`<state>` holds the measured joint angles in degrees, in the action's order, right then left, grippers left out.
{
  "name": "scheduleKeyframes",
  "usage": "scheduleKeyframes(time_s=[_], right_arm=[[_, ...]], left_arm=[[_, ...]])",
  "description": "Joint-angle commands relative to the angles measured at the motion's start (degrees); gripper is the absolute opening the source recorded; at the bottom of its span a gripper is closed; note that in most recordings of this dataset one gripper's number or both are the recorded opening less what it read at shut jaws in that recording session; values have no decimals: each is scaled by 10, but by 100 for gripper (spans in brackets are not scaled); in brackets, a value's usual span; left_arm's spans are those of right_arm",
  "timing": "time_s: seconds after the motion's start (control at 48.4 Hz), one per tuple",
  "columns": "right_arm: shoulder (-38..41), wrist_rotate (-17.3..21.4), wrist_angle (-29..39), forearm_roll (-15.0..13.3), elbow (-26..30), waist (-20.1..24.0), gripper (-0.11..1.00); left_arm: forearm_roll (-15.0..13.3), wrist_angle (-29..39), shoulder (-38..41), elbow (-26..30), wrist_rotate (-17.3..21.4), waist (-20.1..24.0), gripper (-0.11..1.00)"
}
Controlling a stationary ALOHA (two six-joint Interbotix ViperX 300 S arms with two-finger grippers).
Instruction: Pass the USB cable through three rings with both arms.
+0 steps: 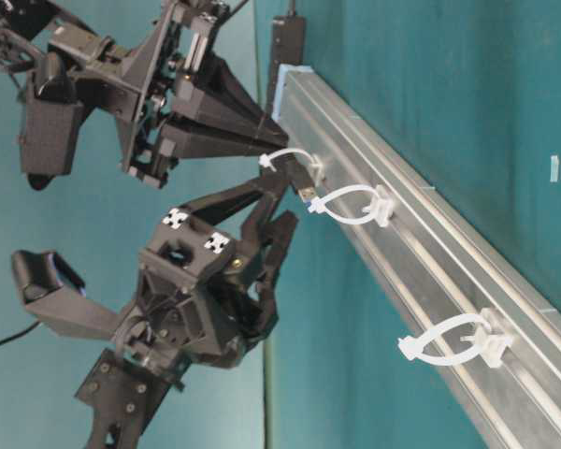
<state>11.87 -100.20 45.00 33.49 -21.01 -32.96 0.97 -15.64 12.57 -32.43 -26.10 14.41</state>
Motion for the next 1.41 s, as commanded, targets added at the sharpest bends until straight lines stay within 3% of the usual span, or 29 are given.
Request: scheduleKeyframes(time_s=[0.0,0.703,0.889,1.117,1.386], right_arm=[[-1,-5,4,4,2,8,12],[-2,-5,4,4,2,8,12],[-2,-5,4,4,2,8,12],[-2,-5,4,4,2,8,12],[-2,-2,1,4,2,8,12]], left_arm=[[1,-3,6,12,0,-1,84],[1,-3,39,42,1,0,80],[1,-3,39,43,2,0,62],[1,-3,37,45,8,0,11],[1,-3,35,45,7,0,8]])
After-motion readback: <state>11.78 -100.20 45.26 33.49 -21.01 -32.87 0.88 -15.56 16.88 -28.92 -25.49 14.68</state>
